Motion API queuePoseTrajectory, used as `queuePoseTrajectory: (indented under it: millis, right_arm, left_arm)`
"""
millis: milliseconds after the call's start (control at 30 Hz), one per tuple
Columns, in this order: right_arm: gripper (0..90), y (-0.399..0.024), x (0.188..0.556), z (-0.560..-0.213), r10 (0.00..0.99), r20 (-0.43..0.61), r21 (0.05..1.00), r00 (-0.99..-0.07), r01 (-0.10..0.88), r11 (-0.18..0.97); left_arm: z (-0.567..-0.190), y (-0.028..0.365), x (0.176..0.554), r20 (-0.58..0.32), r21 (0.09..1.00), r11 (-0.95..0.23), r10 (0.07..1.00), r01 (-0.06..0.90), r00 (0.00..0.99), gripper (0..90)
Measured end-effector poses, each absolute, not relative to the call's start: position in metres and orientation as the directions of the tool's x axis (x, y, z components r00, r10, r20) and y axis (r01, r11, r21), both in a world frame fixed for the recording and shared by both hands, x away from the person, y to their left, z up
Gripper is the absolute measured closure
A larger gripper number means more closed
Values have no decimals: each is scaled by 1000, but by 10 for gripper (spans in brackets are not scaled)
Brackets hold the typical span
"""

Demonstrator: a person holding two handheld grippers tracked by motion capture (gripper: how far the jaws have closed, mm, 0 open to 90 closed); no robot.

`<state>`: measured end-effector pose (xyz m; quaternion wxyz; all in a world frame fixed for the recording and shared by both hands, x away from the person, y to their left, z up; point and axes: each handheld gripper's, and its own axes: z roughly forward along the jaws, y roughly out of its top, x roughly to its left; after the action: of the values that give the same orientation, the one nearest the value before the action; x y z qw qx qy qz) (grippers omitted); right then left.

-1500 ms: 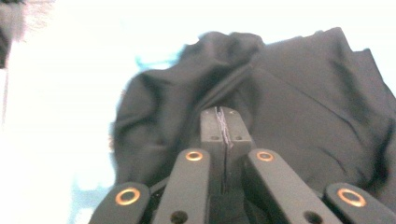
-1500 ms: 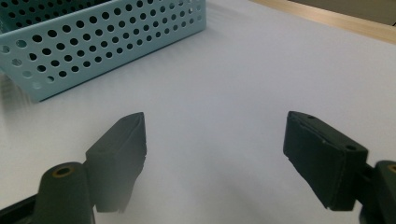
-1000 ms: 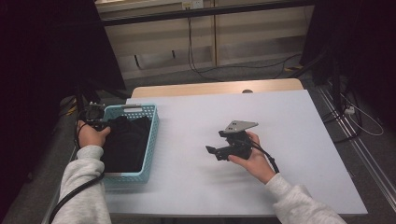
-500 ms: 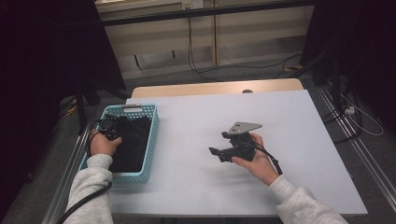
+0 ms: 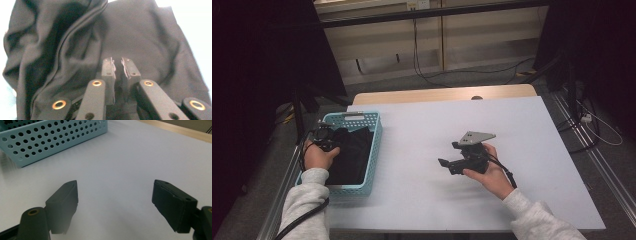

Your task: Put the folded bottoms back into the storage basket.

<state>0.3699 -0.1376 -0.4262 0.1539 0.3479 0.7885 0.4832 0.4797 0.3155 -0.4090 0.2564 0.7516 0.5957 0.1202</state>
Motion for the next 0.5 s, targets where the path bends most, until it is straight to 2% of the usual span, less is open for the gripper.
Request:
queuePoseTrajectory:
  millis: [133,233,333,500]
  right_arm:
    - [203,-142,369,-426,701,91,870,-707,399,290]
    - [203,-143,369,-427,704,88,868,-704,401,294]
    - [203,-144,368,-426,705,88,872,-704,396,287]
    - [203,-146,367,-424,703,89,875,-705,393,284]
  left_arm:
    - [-405,303,482,-127,553,-192,942,811,310,806]
    - [-412,292,484,-124,517,-223,936,826,330,843]
    - [-428,286,487,-138,474,-226,936,851,325,881]
    - [-433,283,490,-187,501,-190,929,844,320,900]
